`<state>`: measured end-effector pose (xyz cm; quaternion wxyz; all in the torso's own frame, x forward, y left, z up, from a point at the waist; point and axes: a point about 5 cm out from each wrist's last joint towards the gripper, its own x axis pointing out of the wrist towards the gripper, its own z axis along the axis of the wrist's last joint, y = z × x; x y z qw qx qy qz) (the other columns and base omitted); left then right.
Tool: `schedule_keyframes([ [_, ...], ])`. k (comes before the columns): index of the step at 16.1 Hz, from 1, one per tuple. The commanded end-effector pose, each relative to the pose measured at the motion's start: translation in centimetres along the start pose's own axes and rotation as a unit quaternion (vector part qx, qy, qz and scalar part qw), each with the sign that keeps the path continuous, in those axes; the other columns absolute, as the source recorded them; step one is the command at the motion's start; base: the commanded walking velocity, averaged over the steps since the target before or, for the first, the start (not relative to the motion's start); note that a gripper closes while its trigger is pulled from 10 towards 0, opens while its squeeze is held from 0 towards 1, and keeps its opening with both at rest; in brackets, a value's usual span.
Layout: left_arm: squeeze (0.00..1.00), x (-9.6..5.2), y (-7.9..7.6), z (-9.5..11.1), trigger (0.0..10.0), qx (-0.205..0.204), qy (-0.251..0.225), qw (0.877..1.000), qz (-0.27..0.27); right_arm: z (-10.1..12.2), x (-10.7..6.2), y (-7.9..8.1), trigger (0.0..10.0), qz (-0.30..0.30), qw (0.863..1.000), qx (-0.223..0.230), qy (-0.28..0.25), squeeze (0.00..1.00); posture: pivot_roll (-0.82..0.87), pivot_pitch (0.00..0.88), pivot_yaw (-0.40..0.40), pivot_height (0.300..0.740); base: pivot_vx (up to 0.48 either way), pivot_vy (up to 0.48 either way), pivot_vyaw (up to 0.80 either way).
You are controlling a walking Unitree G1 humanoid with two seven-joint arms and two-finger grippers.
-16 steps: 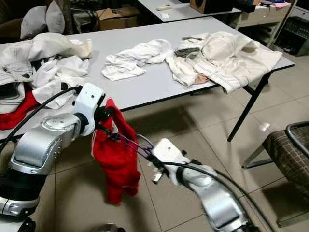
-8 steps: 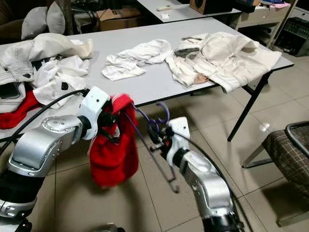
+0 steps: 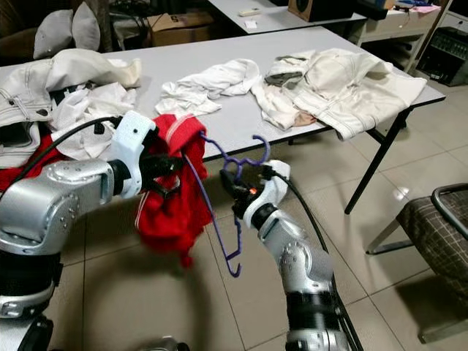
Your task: Hang hanger
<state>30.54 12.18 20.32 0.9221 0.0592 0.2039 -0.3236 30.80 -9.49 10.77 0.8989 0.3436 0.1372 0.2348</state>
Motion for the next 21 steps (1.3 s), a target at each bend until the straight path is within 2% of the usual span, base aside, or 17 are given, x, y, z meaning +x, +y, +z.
schedule_keyframes([
  [1, 0.00, 0.2, -1.6, 0.1, 1.1, 0.016, 0.012, 0.998, -0.062, 2.7, 0.6, 0.7, 10.0, 0.008, 0.996, 0.041, -0.075, 0.00, 0.06, 0.000, 0.013, 0.740, 0.000, 0.000, 0.00],
  [2, 0.00, 0.1, -1.5, -0.3, 0.9, 0.030, 0.024, 0.998, -0.055, 3.6, 1.0, 0.6, 10.0, 0.006, 0.988, 0.105, -0.110, 0.00, 0.07, 0.000, 0.009, 0.740, 0.000, 0.000, 0.00],
  [4, 0.00, 0.0, -1.8, -0.3, 0.5, 0.022, 0.022, 0.997, -0.065, 4.3, 1.2, 0.5, 10.0, 0.005, 0.979, 0.152, -0.136, 0.00, 0.07, 0.000, 0.009, 0.740, 0.000, 0.000, 0.00],
  [6, 0.00, 0.0, -2.8, 0.2, 0.5, 0.010, 0.012, 0.996, -0.093, 4.4, 1.5, 0.3, 10.0, -0.004, 0.975, 0.169, -0.145, 0.00, 0.07, 0.000, 0.006, 0.740, 0.000, 0.000, 0.00],
  [8, 0.00, 0.3, -4.2, 0.2, 0.9, 0.009, 0.015, 0.992, -0.129, 4.7, 2.1, 0.3, 10.0, -0.012, 0.965, 0.210, -0.160, 0.00, 0.07, 0.000, -0.003, 0.740, 0.000, 0.000, 0.00],
  [9, 0.00, 0.4, -5.0, -0.3, 1.2, 0.016, 0.025, 0.989, -0.143, 5.2, 2.5, 0.4, 10.0, -0.010, 0.953, 0.248, -0.174, 0.00, 0.07, 0.000, -0.003, 0.740, 0.000, 0.000, 0.00],
  [10, 0.00, 0.5, -5.4, -0.4, 1.2, 0.014, 0.027, 0.988, -0.151, 5.4, 2.6, 0.4, 10.0, -0.011, 0.947, 0.264, -0.185, 0.00, 0.07, 0.000, -0.005, 0.740, 0.000, 0.000, 0.00],
  [11, 0.00, 0.5, -5.6, -0.5, 1.2, 0.013, 0.029, 0.988, -0.154, 5.6, 2.7, 0.4, 10.0, -0.011, 0.945, 0.268, -0.188, 0.00, 0.07, 0.000, -0.005, 0.740, 0.000, 0.000, 0.00],
  [13, 0.00, 0.8, -6.2, -0.4, 1.2, -0.003, 0.022, 0.986, -0.166, 5.6, 3.1, 0.9, 10.0, -0.005, 0.958, 0.226, -0.177, 0.00, 0.08, 0.000, -0.011, 0.740, 0.000, 0.000, 0.00],
  [15, 0.00, 0.9, -6.9, 0.0, 1.2, -0.013, 0.013, 0.983, -0.183, 5.5, 3.4, 1.4, 10.0, 0.003, 0.961, 0.216, -0.174, 0.00, 0.08, 0.000, -0.019, 0.740, 0.000, 0.000, 0.00],
  [18, 0.00, 0.9, -7.3, 0.1, 1.5, -0.011, 0.015, 0.981, -0.193, 5.7, 3.5, 1.1, 10.0, -0.006, 0.950, 0.253, -0.185, 0.00, 0.09, 0.000, -0.029, 0.740, 0.000, 0.000, 0.00],
  [19, 0.00, 0.7, -7.8, 0.8, 1.5, -0.032, -0.002, 0.976, -0.216, 5.9, 3.6, 1.1, 10.0, -0.008, 0.950, 0.250, -0.188, 0.00, 0.10, 0.000, -0.033, 0.740, 0.000, 0.000, 0.00],
  [20, 0.00, 0.5, -8.2, 1.3, 1.4, -0.047, -0.016, 0.972, -0.232, 5.9, 3.7, 1.2, 10.0, -0.010, 0.955, 0.231, -0.185, 0.00, 0.10, 0.000, -0.035, 0.740, 0.000, 0.000, 0.00],
  [21, 0.00, 0.2, -8.6, 2.3, 1.6, -0.071, -0.038, 0.964, -0.253, 5.7, 3.9, 1.5, 10.0, -0.012, 0.969, 0.179, -0.172, 0.00, 0.10, 0.000, -0.041, 0.740, 0.000, 0.000, 0.00],
])
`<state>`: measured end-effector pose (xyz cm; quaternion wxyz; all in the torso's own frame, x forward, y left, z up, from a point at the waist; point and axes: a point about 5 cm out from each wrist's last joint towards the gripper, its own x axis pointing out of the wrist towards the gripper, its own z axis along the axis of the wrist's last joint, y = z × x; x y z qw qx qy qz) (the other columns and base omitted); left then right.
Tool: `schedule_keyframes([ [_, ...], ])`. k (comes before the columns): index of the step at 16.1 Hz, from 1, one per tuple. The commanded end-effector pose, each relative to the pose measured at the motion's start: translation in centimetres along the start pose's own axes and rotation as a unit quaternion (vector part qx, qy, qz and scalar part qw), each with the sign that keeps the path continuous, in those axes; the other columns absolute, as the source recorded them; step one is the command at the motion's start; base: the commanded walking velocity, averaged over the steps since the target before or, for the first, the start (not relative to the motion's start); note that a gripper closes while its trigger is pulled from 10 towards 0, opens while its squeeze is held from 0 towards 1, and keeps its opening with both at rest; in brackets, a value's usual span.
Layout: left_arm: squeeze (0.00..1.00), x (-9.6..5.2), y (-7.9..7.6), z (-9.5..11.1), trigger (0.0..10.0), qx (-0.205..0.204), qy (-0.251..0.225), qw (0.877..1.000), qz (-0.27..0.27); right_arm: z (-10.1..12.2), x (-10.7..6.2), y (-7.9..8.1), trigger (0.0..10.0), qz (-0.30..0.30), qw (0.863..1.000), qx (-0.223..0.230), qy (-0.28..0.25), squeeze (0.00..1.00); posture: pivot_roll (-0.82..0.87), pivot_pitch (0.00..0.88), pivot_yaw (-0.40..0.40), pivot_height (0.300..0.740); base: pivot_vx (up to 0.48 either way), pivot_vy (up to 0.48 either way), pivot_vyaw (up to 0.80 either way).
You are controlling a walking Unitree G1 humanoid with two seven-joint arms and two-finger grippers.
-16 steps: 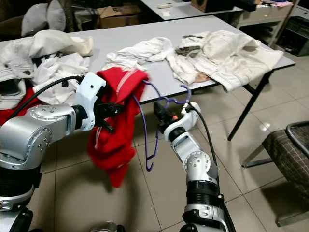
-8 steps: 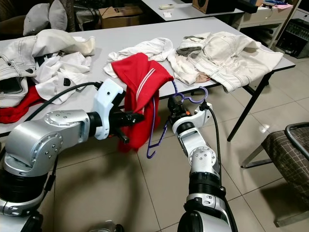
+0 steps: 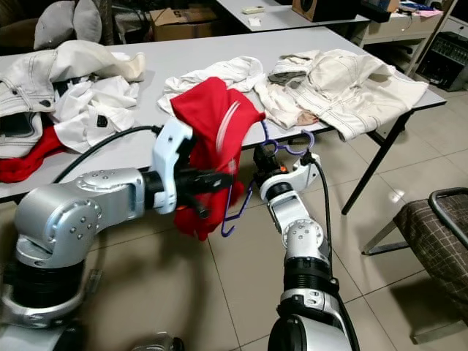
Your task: Hang hanger
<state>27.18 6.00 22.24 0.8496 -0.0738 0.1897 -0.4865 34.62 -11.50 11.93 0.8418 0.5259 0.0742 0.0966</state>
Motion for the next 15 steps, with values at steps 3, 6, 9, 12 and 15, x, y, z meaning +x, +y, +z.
schedule_keyframes([
  [3, 0.00, 0.3, -1.8, 1.7, 1.3, -0.041, -0.036, 0.996, -0.071, -1.5, 1.5, 4.8, 10.0, 0.088, 0.989, -0.116, 0.020, 0.00, 0.11, 0.000, -0.045, 0.740, 0.000, 0.000, 0.00],
  [6, 0.00, -0.2, -0.4, 3.1, 2.3, -0.080, -0.078, 0.993, -0.035, -3.9, 0.5, 4.8, 10.0, 0.131, 0.953, -0.258, 0.090, 0.00, 0.11, 0.000, -0.044, 0.740, 0.000, 0.000, 0.00],
  [9, 0.00, -1.4, 1.9, 3.7, 1.7, -0.100, -0.104, 0.989, 0.040, -6.0, -2.1, 3.4, 10.0, 0.189, 0.887, -0.374, 0.192, 0.00, 0.10, 0.000, -0.041, 0.740, 0.000, 0.000, 0.00],
  [12, 0.00, -3.4, 4.3, 4.0, 0.9, -0.099, -0.115, 0.981, 0.118, -4.9, -4.3, 2.4, 10.0, 0.210, 0.877, -0.359, 0.242, 0.00, 0.10, 0.000, -0.038, 0.740, 0.000, 0.000, 0.00],
  [15, 0.00, -5.1, 5.4, 3.1, 1.0, -0.055, -0.065, 0.983, 0.162, -2.5, -5.9, 2.1, 10.0, 0.219, 0.884, -0.335, 0.242, 0.00, 0.10, 0.000, -0.030, 0.740, 0.000, 0.000, 0.00],
])
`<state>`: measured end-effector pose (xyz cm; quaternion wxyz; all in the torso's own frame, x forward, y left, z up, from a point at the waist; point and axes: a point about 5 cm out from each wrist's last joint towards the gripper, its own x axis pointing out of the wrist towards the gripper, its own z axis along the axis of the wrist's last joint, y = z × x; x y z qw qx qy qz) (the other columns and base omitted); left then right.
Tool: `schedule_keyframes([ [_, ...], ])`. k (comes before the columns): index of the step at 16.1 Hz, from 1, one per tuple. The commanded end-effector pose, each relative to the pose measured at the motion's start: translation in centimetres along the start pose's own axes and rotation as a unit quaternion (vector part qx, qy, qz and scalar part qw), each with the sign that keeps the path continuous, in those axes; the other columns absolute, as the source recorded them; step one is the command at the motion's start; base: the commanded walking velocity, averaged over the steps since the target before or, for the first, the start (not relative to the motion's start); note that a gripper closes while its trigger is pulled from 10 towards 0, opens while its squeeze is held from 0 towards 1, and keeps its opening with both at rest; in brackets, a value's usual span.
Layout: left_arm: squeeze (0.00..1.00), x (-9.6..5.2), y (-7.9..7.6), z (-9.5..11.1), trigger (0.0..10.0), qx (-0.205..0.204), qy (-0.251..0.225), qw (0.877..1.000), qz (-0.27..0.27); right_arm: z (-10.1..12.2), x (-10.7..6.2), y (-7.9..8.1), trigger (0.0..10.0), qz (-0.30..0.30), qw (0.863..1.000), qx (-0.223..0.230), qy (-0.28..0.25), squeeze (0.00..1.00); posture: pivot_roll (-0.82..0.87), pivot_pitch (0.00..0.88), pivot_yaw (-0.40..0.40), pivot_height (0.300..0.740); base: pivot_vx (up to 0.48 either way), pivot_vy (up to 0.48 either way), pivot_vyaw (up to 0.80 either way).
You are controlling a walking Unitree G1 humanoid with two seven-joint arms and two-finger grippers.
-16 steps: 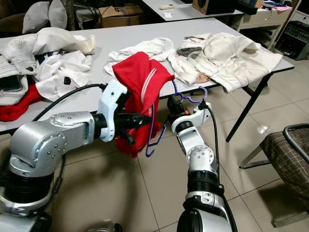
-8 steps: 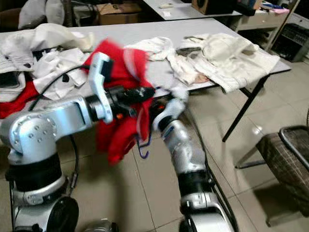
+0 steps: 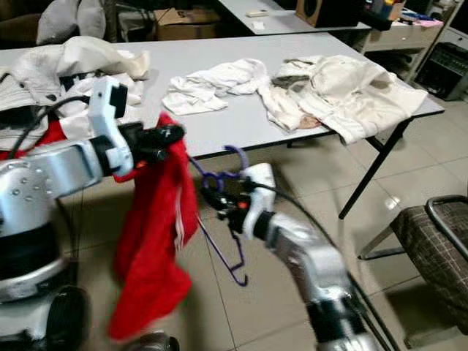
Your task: Hang hanger
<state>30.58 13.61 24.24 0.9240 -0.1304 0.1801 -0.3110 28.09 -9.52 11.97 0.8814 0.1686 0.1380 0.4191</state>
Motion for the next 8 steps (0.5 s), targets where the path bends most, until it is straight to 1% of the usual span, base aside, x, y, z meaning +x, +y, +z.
schedule_keyframes([
  [1, 0.00, 0.0, -0.7, -0.1, 1.3, 0.028, 0.008, 0.999, -0.013, 1.0, -0.8, -0.1, 10.0, 0.005, 1.000, 0.004, -0.023, 0.00, 0.10, 0.000, -0.030, 0.740, 0.000, 0.000, 0.00],
  [2, 0.00, -0.2, -0.8, -0.9, 1.8, 0.060, 0.036, 0.998, -0.009, 1.2, -1.9, -0.3, 10.0, 0.008, 0.999, 0.014, -0.035, 0.00, 0.10, 0.000, -0.031, 0.740, 0.000, 0.000, 0.00],
  [3, 0.00, 0.0, -0.4, -1.7, 0.8, 0.108, 0.058, 0.992, 0.025, 1.3, -3.2, 0.1, 10.0, 0.029, 0.999, 0.009, -0.036, 0.00, 0.10, 0.000, -0.032, 0.740, 0.000, 0.000, 0.00],
  [4, 0.00, 0.0, -0.5, -1.9, 0.2, 0.112, 0.062, 0.991, 0.021, 1.3, -3.6, 0.3, 10.0, 0.037, 0.999, 0.012, -0.036, 0.00, 0.10, 0.000, -0.031, 0.740, 0.000, 0.000, 0.00],
  [6, 0.00, -0.1, -1.0, -2.3, 0.3, 0.122, 0.075, 0.990, 0.007, 1.3, -4.2, 0.6, 10.0, 0.040, 0.998, 0.012, -0.041, 0.00, 0.09, 0.000, -0.031, 0.740, 0.000, 0.000, 0.00],
  [7, 0.00, -0.1, -1.1, -2.6, 0.4, 0.133, 0.085, 0.987, 0.007, 1.4, -4.4, 0.8, 10.0, 0.045, 0.998, 0.014, -0.045, 0.00, 0.09, 0.000, -0.031, 0.740, 0.000, 0.000, 0.00],
  [8, 0.00, 0.0, -1.0, -2.3, 0.2, 0.141, 0.072, 0.987, 0.015, 1.1, -4.9, 1.1, 10.0, 0.056, 0.998, 0.002, -0.024, 0.00, 0.09, 0.000, -0.031, 0.740, 0.000, 0.000, 0.00],
])
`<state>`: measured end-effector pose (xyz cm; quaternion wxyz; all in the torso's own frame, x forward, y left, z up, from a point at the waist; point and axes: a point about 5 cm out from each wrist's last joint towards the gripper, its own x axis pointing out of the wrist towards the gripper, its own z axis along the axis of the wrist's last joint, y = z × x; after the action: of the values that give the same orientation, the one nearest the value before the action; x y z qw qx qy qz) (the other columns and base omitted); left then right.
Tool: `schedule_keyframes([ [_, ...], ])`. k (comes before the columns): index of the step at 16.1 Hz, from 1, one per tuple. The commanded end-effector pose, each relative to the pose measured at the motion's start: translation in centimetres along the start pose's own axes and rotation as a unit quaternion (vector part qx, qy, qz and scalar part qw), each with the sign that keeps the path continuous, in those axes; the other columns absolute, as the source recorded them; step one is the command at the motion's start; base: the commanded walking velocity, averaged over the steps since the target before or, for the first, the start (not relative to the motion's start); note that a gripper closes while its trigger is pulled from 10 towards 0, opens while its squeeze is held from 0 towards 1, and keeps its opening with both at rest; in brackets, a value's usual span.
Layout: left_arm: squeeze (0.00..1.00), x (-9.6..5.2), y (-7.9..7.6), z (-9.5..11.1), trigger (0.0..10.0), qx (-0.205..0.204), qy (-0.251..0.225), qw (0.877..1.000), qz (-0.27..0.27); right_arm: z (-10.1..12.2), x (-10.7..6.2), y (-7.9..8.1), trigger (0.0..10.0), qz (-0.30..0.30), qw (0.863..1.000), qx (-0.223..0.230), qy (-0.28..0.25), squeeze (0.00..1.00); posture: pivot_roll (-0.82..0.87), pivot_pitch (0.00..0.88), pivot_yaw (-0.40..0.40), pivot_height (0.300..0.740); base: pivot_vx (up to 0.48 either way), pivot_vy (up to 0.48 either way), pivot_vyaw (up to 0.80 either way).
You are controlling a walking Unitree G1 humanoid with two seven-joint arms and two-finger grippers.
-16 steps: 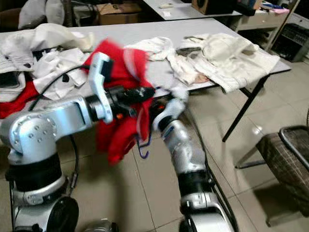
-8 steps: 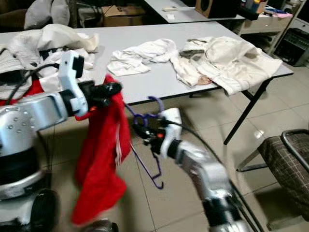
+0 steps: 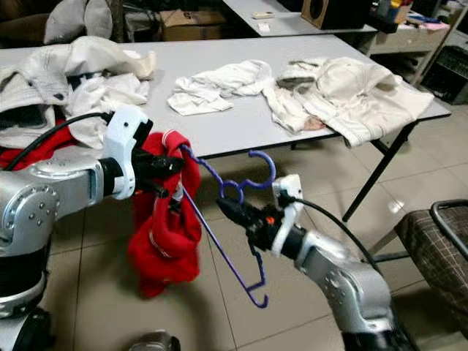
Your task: Hang hanger
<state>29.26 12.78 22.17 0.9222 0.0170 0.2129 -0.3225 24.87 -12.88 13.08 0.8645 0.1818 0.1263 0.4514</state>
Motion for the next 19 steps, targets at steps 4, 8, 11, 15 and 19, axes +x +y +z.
schedule_keyframes([
  [4, 0.00, -0.9, 0.2, 0.9, 0.0, 0.043, -0.013, 0.999, 0.010, -1.8, -0.9, -1.8, 10.0, -0.111, 0.972, -0.155, 0.134, 0.00, 0.09, 0.000, -0.037, 0.740, 0.000, 0.000, 0.00],
  [8, 0.00, -0.7, 0.1, 0.1, 0.0, 0.059, 0.007, 0.998, 0.014, -0.9, -0.2, -0.3, 10.0, -0.083, 0.986, -0.127, 0.065, 0.00, 0.10, 0.000, -0.040, 0.740, 0.000, 0.000, 0.00],
  [11, 0.00, -0.1, -1.0, -0.5, 0.0, 0.090, 0.030, 0.995, -0.018, -0.8, 0.0, 0.2, 10.0, -0.049, 0.991, -0.113, 0.043, 0.00, 0.09, 0.000, -0.034, 0.740, 0.000, 0.000, 0.00],
  [15, 0.00, -0.3, -1.7, -0.7, 0.0, 0.109, 0.032, 0.992, -0.052, -0.5, 0.7, -0.5, 10.0, -0.057, 0.993, -0.100, 0.022, 0.00, 0.09, 0.000, -0.034, 0.740, 0.000, 0.000, 0.00],
  [19, 0.00, -0.7, -2.2, -1.2, 0.0, 0.125, 0.039, 0.989, -0.070, 0.3, 1.4, -1.0, 10.0, -0.061, 0.994, -0.085, -0.018, 0.00, 0.10, 0.000, -0.043, 0.740, 0.000, 0.000, 0.00],
])
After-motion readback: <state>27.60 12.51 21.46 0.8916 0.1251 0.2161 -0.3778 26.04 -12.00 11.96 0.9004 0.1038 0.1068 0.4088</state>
